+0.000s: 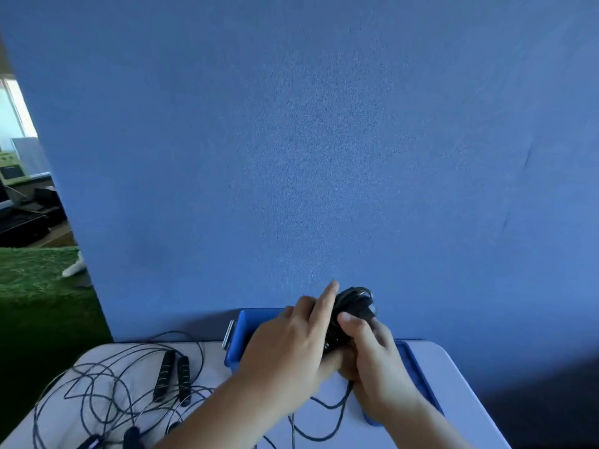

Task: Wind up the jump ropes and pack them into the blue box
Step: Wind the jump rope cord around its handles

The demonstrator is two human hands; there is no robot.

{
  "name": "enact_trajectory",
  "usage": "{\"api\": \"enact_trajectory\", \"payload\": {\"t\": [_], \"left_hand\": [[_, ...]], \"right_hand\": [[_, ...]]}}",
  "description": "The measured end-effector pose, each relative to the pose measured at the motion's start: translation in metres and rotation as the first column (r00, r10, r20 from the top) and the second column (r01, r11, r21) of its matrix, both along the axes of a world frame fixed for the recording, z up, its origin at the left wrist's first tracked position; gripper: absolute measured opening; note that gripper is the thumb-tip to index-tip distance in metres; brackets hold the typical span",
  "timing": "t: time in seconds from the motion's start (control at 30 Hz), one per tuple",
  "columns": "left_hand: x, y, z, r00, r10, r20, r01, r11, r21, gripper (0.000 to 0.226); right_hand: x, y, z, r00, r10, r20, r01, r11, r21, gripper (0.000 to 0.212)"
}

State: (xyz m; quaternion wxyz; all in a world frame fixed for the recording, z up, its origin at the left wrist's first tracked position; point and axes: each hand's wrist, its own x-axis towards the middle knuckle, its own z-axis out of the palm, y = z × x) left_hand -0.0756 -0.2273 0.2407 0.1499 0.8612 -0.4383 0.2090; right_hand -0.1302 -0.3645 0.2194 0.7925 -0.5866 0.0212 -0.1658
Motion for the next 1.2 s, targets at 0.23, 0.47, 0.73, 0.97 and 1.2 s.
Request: {"api": "enact_trajectory", "payload": {"t": [0.23, 0.47, 0.73, 0.97, 1.2], "left_hand": [[0.006, 0.000, -0.006, 0.986, 0.121, -0.114, -0.119, 0.993, 0.024, 0.073], [0.009, 0.033, -0.013, 0.940, 0.292, -0.176, -0.310, 0.947, -0.081, 0.076], [0.012, 0.092, -0.021, 0.898, 0.388, -0.206, -0.420, 0.897, -0.137, 0.072], [0.039, 0.146, -0.029, 0.901, 0.371, -0.225, -0.414, 0.891, -0.186, 0.075], [0.074, 0.189, -0.036, 0.903, 0.320, -0.287, -0.387, 0.895, -0.219, 0.067]], "right_hand": [[0.000, -0.019, 0.000, 0.980, 0.200, 0.003, -0.196, 0.959, -0.203, 0.024], [0.016, -0.027, -0.034, 0.957, 0.280, -0.072, -0.288, 0.896, -0.337, 0.023], [0.040, 0.010, -0.058, 0.925, 0.365, -0.106, -0.373, 0.820, -0.433, 0.038], [0.074, 0.032, -0.077, 0.993, 0.097, -0.067, -0.109, 0.970, -0.215, 0.030], [0.080, 0.044, -0.133, 0.929, -0.073, -0.363, -0.074, 0.924, -0.374, 0.026]]}}
